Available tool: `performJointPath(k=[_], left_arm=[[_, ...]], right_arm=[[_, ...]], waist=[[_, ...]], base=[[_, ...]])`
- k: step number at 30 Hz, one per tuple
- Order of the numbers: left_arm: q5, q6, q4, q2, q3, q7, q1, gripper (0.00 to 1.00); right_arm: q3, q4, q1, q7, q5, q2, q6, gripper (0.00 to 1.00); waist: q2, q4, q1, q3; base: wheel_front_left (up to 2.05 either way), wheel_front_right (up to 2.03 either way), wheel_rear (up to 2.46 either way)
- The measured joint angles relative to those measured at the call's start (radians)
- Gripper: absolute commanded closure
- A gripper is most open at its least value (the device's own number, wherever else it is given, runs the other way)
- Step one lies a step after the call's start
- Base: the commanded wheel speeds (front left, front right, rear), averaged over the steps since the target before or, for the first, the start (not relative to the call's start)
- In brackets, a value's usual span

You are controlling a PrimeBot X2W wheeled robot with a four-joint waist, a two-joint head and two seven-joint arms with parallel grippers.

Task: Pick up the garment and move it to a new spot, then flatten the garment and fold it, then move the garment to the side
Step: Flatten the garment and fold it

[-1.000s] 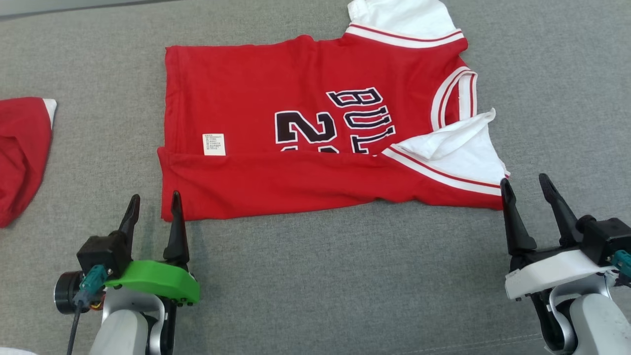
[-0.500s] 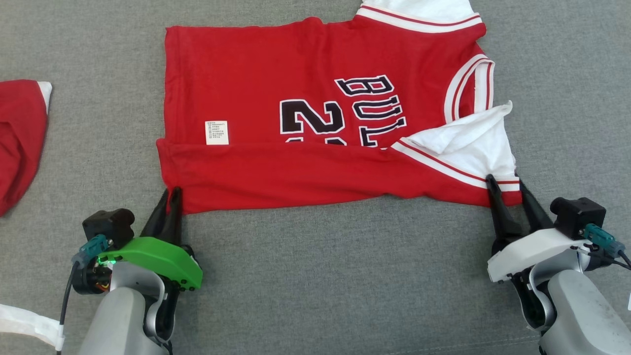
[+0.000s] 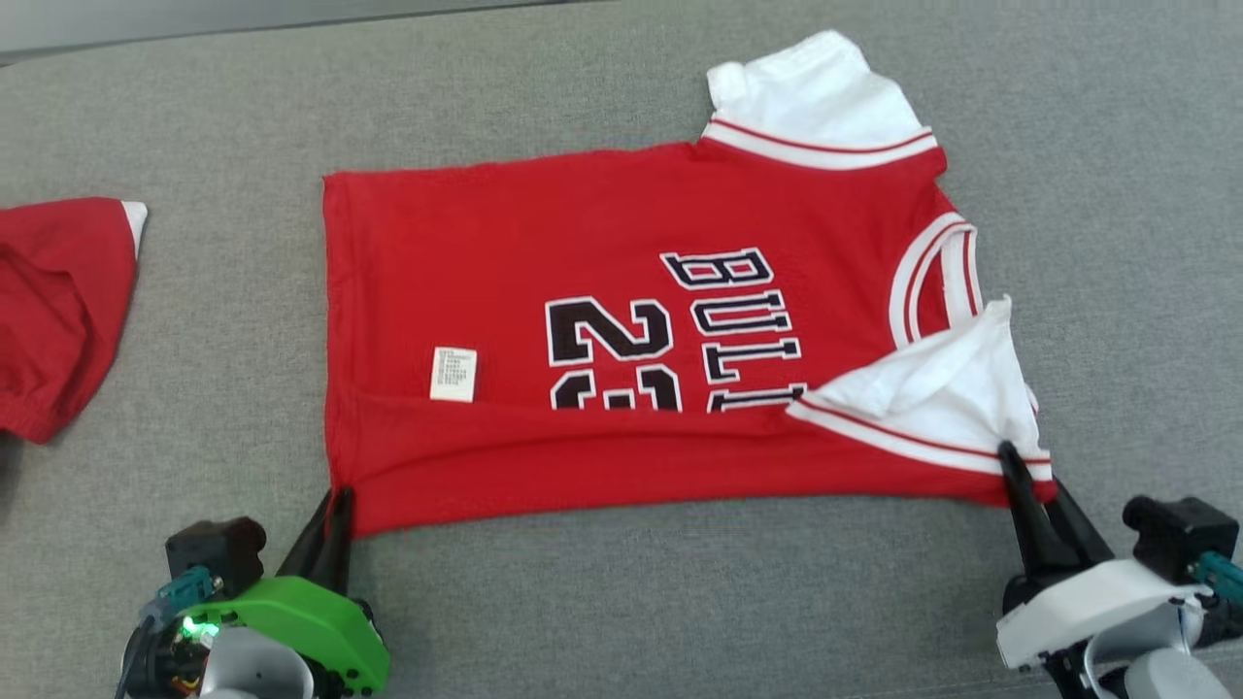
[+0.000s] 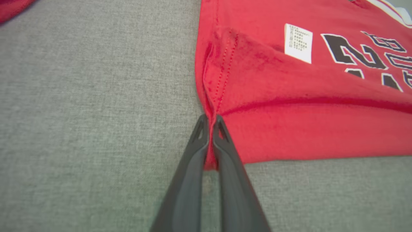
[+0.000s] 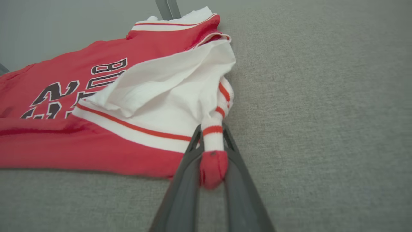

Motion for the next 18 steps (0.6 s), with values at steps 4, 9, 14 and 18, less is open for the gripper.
performJointPath(k=[4, 9, 14, 18], left_arm=[[-0.013, 0.02, -0.074, 0.013, -0.003, 0.056, 0.079, 1.0], [-0.016, 0.044, -0.12, 0.01, -0.01, 0.063, 0.13, 0.0], [0.031, 0.112, -0.152, -0.021, 0.017, -0.058, 0.138, 0.0], [0.079, 0.139, -0.193, -0.033, 0.02, -0.161, 0.125, 0.0]], right_arm=[[-0.026, -0.048, 0.101, 0.036, 0.006, 0.028, 0.0, 1.0], [-0.032, -0.073, 0.149, 0.047, -0.009, 0.047, 0.0, 0.0], [-0.069, -0.129, 0.132, 0.012, -0.069, 0.044, -0.001, 0.0], [-0.09, -0.224, 0.073, 0.003, -0.117, 0.046, -0.001, 0.0]], waist=[[0.0, 0.0, 0.0, -0.034], [0.0, -0.005, 0.0, -0.058], [0.0, -0.012, 0.0, -0.07], [0.0, -0.015, 0.0, -0.078]], base=[[0.0, 0.0, 0.0], [0.0, 0.0, 0.0], [0.0, 0.0, 0.0], [0.0, 0.0, 0.0]])
